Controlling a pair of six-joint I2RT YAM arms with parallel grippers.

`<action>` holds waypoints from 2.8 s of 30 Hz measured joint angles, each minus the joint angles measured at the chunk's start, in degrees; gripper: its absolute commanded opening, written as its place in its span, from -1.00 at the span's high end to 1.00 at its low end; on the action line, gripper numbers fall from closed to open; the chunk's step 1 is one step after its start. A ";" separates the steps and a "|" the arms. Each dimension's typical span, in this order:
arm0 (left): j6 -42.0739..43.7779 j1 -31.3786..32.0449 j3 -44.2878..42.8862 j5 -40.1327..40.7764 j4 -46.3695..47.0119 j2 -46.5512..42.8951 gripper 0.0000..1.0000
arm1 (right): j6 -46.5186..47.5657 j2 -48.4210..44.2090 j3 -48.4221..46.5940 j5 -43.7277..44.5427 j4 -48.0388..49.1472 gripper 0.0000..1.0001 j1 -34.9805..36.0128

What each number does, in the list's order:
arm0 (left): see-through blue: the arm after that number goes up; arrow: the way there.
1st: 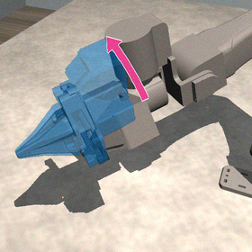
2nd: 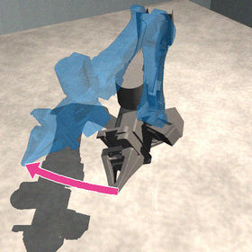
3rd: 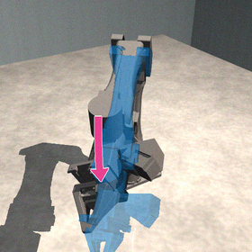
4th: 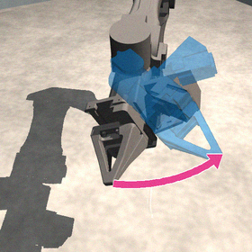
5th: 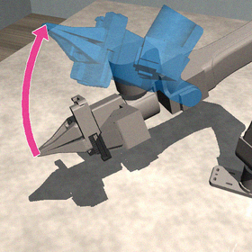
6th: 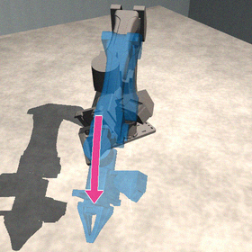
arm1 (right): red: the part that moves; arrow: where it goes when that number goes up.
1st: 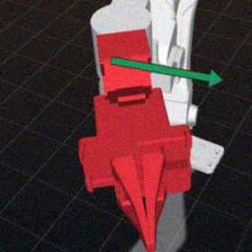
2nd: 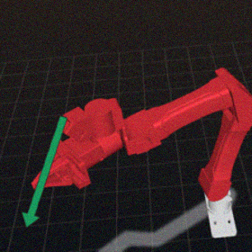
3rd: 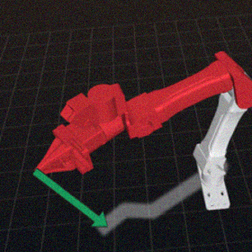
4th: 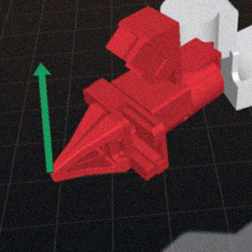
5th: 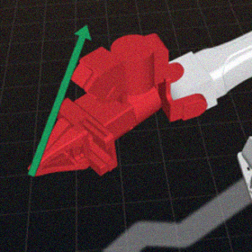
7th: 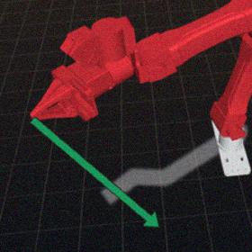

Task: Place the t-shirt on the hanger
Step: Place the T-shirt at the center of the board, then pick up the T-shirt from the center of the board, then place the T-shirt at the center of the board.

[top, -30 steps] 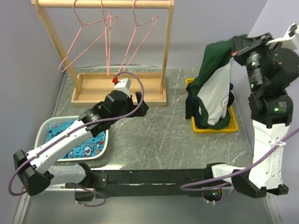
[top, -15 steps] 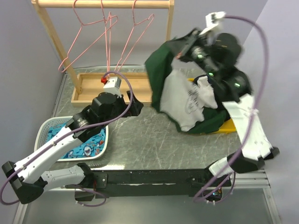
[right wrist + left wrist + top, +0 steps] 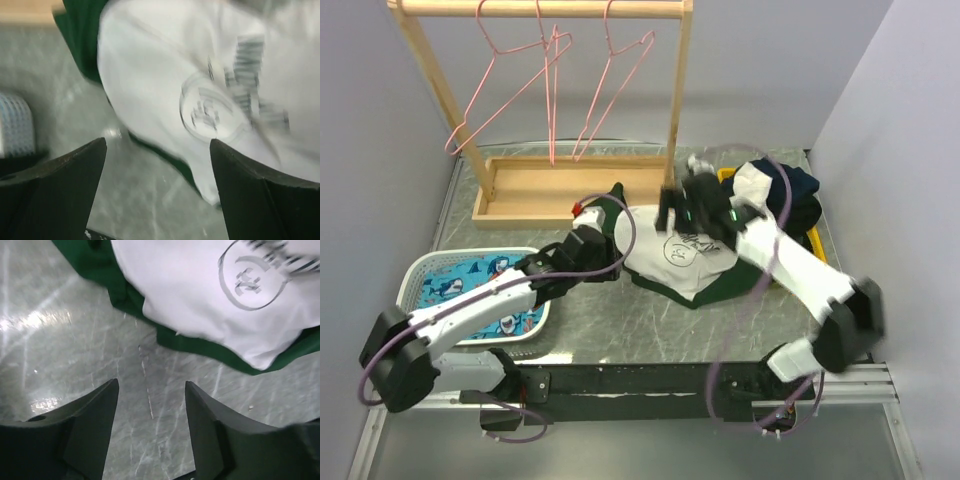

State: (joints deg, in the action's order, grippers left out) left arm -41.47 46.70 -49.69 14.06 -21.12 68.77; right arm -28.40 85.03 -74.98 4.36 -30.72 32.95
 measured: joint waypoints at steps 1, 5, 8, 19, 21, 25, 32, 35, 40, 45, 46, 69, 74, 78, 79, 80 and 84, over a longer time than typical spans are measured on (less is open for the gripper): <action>-0.07 0.00 1.18 -0.85 1.22 1.38 -0.36 | -0.11 -4.37 5.75 1.55 1.03 -0.79 1.31; -0.35 0.07 3.93 -3.61 5.92 6.97 -0.33 | -3.19 -25.97 26.73 6.23 5.64 -0.49 6.58; -0.31 0.28 3.91 -4.70 10.12 12.20 -0.30 | -6.56 -33.14 36.28 8.96 9.68 -0.39 7.52; -0.92 0.83 0.57 -5.01 22.80 27.50 -0.12 | -15.10 -35.19 51.12 10.03 14.58 -0.66 10.32; -1.46 0.98 0.26 -4.98 24.74 28.72 0.11 | -16.13 -34.53 51.95 10.86 16.39 -0.65 10.38; -2.29 1.77 0.13 -3.91 27.87 30.58 0.97 | -17.38 -29.18 52.63 12.41 20.46 -0.31 10.43; -2.80 3.48 1.84 -0.76 26.53 27.08 0.98 | -17.81 -22.10 50.18 18.23 20.11 1.00 11.15; -2.75 4.04 4.09 0.66 21.11 16.72 0.98 | -16.81 -25.27 43.82 21.49 14.99 1.00 14.10; -1.60 4.50 2.73 1.20 11.63 -4.61 0.98 | -14.60 -30.75 27.87 26.25 5.79 1.00 21.14; 1.42 4.76 -6.08 -0.74 3.26 -17.11 0.98 | -10.62 -30.12 8.13 26.95 -2.56 1.00 24.81; 2.01 4.79 -8.72 -1.29 1.44 -18.25 0.98 | -9.55 -29.14 3.91 26.62 -3.74 1.00 25.18; 5.11 4.87 -37.55 9.29 -13.77 -5.33 0.98 | 5.05 -9.73 -22.95 -6.60 -11.89 1.00 -0.09; 0.17 3.87 -17.31 9.68 -12.94 -4.07 0.98 | 2.97 -12.02 2.58 -13.44 -5.86 1.00 -1.51; -2.86 -0.50 -4.13 6.69 -8.94 -0.61 0.98 | 1.53 -7.41 11.04 -16.68 -2.21 0.57 -1.49; -3.34 -2.08 -1.81 5.81 -7.74 0.44 0.98 | 1.11 -5.75 11.56 -16.94 -1.33 0.41 -1.49; -3.67 -3.08 -0.44 5.05 -6.88 1.16 0.95 | 0.74 -4.31 11.61 -17.07 -0.44 0.27 -1.49; -3.34 -5.90 1.60 2.58 -3.04 3.45 0.30 | 0.35 -1.44 11.45 -15.21 3.10 -0.36 -1.51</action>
State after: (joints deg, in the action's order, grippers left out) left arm -44.82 40.80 -48.10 16.64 -24.16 72.23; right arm -28.05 83.59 -63.53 -10.85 -27.62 31.44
